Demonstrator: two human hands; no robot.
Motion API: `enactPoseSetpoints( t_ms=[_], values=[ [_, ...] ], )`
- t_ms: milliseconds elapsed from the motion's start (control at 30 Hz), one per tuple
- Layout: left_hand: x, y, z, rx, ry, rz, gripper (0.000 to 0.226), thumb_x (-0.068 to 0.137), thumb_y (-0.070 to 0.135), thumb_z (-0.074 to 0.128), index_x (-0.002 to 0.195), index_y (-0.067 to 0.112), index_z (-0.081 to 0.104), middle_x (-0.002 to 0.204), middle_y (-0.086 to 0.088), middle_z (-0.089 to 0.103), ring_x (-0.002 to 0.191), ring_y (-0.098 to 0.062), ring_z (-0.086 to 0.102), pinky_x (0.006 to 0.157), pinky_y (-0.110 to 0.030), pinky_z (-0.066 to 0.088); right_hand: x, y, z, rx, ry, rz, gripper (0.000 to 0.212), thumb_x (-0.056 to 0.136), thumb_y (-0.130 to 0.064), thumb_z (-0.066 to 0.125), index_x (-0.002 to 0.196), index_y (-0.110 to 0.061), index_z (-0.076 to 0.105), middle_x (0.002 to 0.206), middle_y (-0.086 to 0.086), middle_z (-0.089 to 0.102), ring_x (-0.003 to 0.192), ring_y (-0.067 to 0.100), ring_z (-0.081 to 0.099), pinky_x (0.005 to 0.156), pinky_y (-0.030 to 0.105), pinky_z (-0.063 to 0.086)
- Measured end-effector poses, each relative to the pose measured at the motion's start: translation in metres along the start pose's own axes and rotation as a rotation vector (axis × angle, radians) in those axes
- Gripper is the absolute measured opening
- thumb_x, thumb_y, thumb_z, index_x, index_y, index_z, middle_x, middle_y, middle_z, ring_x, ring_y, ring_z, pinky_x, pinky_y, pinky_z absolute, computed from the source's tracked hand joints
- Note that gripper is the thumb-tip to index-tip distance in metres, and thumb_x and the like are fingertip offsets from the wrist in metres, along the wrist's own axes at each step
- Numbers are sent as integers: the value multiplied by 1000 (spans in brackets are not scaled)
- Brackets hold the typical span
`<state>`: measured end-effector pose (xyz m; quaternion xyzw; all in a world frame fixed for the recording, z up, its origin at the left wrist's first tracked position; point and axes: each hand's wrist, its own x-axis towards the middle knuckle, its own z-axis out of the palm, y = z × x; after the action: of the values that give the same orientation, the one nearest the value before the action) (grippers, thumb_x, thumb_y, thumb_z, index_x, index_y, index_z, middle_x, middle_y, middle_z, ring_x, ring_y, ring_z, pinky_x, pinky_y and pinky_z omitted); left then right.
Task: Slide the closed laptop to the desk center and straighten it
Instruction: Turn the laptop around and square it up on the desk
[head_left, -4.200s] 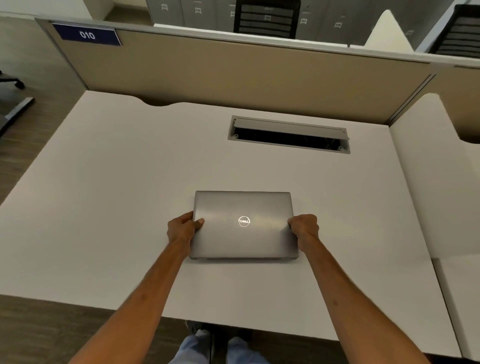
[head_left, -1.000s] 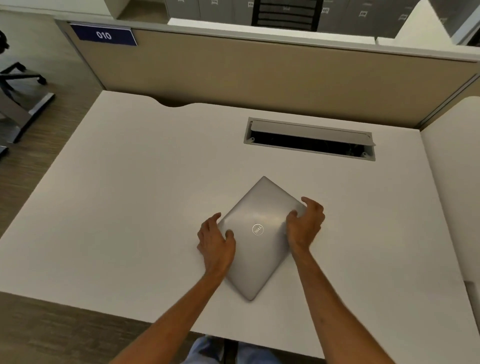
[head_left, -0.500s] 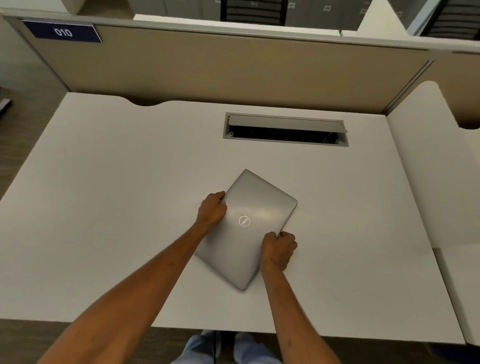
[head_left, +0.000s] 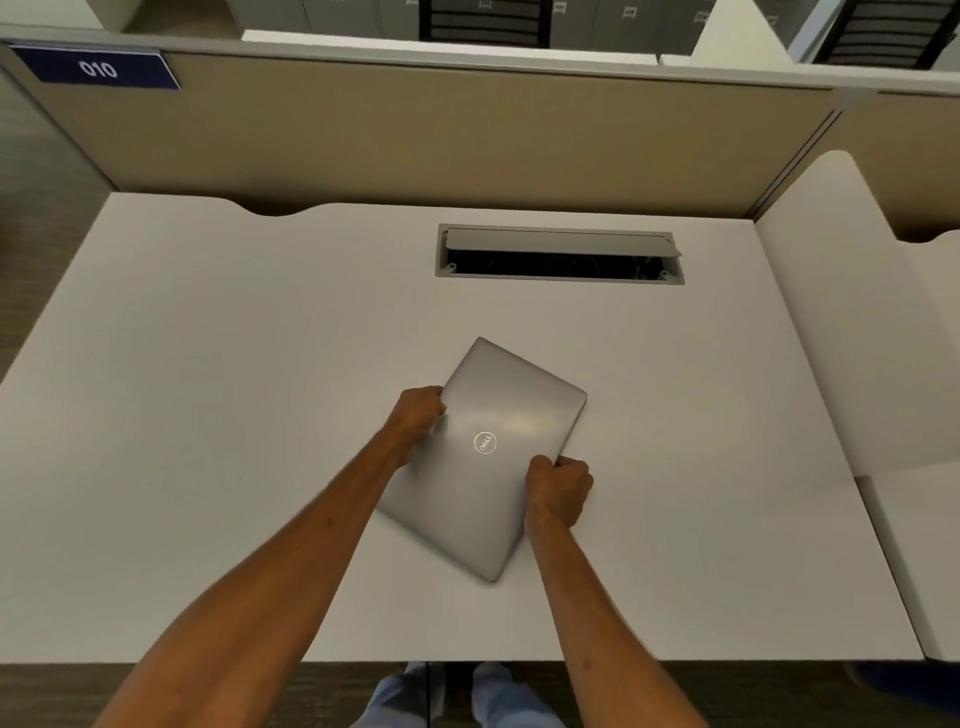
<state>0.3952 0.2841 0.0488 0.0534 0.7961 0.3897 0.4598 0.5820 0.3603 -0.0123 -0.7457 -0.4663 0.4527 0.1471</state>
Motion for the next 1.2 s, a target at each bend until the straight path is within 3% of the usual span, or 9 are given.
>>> enactPoseSetpoints(
  t_ms=[100,200,267,367,500,600,733,967,1200],
  values=[
    [0,-7,-2,-77,-6,-6,27,94,-3,51,102,19,65,100,-9,58,71,-16,46,62,-28,33,8,2,1,-5,-26,-4,37,66,-28,58,93,-5,70,101,16,72,77,35,66,65,32,48],
    [1,-12,-6,-129,3,3,27,96,-4,51,104,15,69,97,-7,61,76,-19,51,64,-27,37,6,-9,-8,4,-39,-35,22,76,-21,66,93,-8,69,96,9,71,80,32,67,65,31,43],
    [1,-16,-9,-156,12,6,25,95,-2,51,103,14,68,99,-9,63,81,-21,55,66,-27,39,6,-15,-11,3,-60,-69,4,82,-13,67,82,-8,66,81,5,66,72,29,63,58,29,40],
    [-2,-25,-12,-198,25,-14,25,94,2,52,105,8,74,103,-10,67,86,-23,58,68,-28,43,11,-23,-14,-19,-101,-128,12,82,-8,64,72,-12,60,65,0,56,57,22,52,53,24,36],
    [-12,-39,-11,-344,55,-51,29,99,2,51,115,11,74,103,-6,69,84,-18,60,68,-28,45,25,-37,-14,-106,-159,-173,8,77,-10,61,70,-7,65,64,1,55,62,26,55,61,29,44],
    [-18,-55,-7,-457,110,-138,22,100,9,53,109,17,72,106,-3,69,93,-21,58,76,-33,43,37,-50,-11,-177,-207,-189,20,73,-12,63,84,3,73,68,4,62,64,26,58,65,31,48],
    [-28,-71,3,-560,155,-198,28,98,13,53,115,12,75,110,-5,70,93,-22,56,80,-36,42,53,-65,-7,-231,-280,-203,25,70,-14,65,88,1,75,74,4,70,68,27,66,67,32,54],
    [-49,-76,21,-696,199,-165,28,97,-3,50,85,16,67,76,1,63,70,-16,53,67,-30,39,67,-76,-1,-311,-358,-237,31,65,-17,63,88,1,75,74,14,73,66,26,63,63,32,52],
    [-68,-85,39,-797,237,-138,34,88,-8,47,98,15,70,94,-4,67,86,-22,53,76,-33,41,66,-85,3,-381,-402,-279,8,68,-13,68,75,-9,69,71,6,69,66,27,62,64,30,50]
  ],
)
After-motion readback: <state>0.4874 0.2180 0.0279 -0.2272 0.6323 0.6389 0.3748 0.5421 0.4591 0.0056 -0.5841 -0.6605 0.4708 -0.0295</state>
